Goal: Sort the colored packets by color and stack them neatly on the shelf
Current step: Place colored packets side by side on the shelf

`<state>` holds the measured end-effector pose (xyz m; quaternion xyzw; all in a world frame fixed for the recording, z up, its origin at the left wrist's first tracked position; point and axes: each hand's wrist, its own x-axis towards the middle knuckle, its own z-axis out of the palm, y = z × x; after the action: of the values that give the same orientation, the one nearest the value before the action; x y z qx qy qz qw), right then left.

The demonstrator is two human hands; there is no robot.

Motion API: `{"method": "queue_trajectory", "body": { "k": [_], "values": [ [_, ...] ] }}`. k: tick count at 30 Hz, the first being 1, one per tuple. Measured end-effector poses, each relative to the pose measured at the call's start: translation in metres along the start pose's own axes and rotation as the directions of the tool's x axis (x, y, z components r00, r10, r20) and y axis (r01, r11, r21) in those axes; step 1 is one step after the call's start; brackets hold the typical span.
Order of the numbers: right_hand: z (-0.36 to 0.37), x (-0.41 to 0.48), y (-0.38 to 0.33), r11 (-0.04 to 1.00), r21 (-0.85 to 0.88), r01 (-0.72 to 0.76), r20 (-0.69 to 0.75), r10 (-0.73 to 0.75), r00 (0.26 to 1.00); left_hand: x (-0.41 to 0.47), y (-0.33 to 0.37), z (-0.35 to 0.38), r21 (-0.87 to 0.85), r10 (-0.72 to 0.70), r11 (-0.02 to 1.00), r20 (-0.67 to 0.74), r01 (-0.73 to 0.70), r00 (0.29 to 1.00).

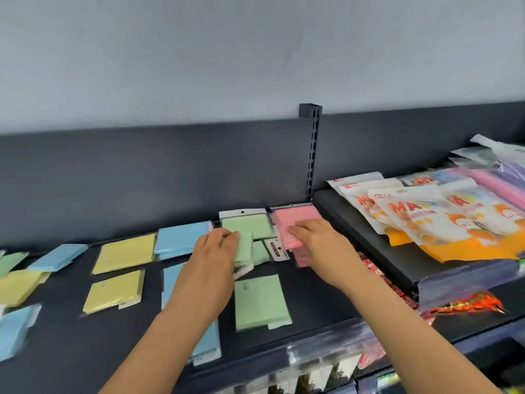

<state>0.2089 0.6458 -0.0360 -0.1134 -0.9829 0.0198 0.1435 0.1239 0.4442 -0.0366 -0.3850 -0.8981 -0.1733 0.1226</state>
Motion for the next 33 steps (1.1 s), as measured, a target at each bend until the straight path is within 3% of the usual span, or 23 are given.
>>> {"method": "queue_trajectory", "body": {
  "k": [6, 11, 14, 16, 18, 20, 21, 24, 26, 29, 33],
  "values": [
    [0.004, 0.000, 0.018, 0.997, -0.061, 0.044, 0.054, -0.041, 0.998, -0.016, 0.030, 0.009, 0.010, -0.082, 0.997, -0.039, 0.082, 0.996],
    [0.012, -0.002, 0.036, 0.998, 0.045, 0.045, 0.269, -0.055, 0.961, -0.025, 0.048, 0.011, 0.029, -0.120, 0.992, -0.069, 0.122, 0.990],
    [0.003, -0.002, 0.033, 0.984, 0.172, 0.056, 0.251, -0.099, 0.963, -0.027, 0.055, 0.013, 0.027, -0.136, 0.990, -0.082, 0.139, 0.987],
    [-0.006, -0.004, 0.025, 0.891, 0.454, -0.007, 0.170, -0.079, 0.982, -0.026, 0.061, 0.014, 0.030, -0.141, 0.989, -0.095, 0.144, 0.986],
    [-0.013, -0.006, 0.011, 0.664, 0.743, -0.082, 0.122, -0.014, 0.992, -0.024, 0.066, 0.013, 0.018, -0.154, 0.987, -0.112, 0.157, 0.982],
    [-0.017, -0.008, -0.005, 0.424, 0.886, -0.186, 0.195, 0.023, 0.980, -0.020, 0.069, 0.013, -0.006, -0.151, 0.988, -0.130, 0.152, 0.980],
    [-0.016, -0.009, -0.013, 0.376, 0.898, -0.227, 0.242, 0.007, 0.970, -0.018, 0.069, 0.013, -0.029, -0.142, 0.990, -0.126, 0.140, 0.982],
    [-0.009, -0.007, -0.023, 0.430, 0.875, -0.224, 0.239, 0.021, 0.971, -0.015, 0.061, 0.009, -0.210, -0.116, 0.971, 0.008, 0.115, 0.993],
    [-0.007, -0.003, -0.020, 0.399, 0.890, -0.221, 0.217, 0.056, 0.975, -0.014, 0.050, 0.000, -0.365, -0.106, 0.920, 0.126, 0.146, 0.986],
    [-0.009, 0.002, -0.012, 0.368, 0.899, -0.238, 0.240, 0.040, 0.970, -0.014, 0.034, -0.015, -0.554, -0.242, 0.795, 0.084, 0.248, 0.967],
    [-0.001, 0.006, -0.020, 0.380, 0.887, -0.260, 0.305, -0.061, 0.950, -0.016, 0.023, -0.010, -0.478, -0.314, 0.812, 0.126, 0.335, 0.941]
  ]
}}
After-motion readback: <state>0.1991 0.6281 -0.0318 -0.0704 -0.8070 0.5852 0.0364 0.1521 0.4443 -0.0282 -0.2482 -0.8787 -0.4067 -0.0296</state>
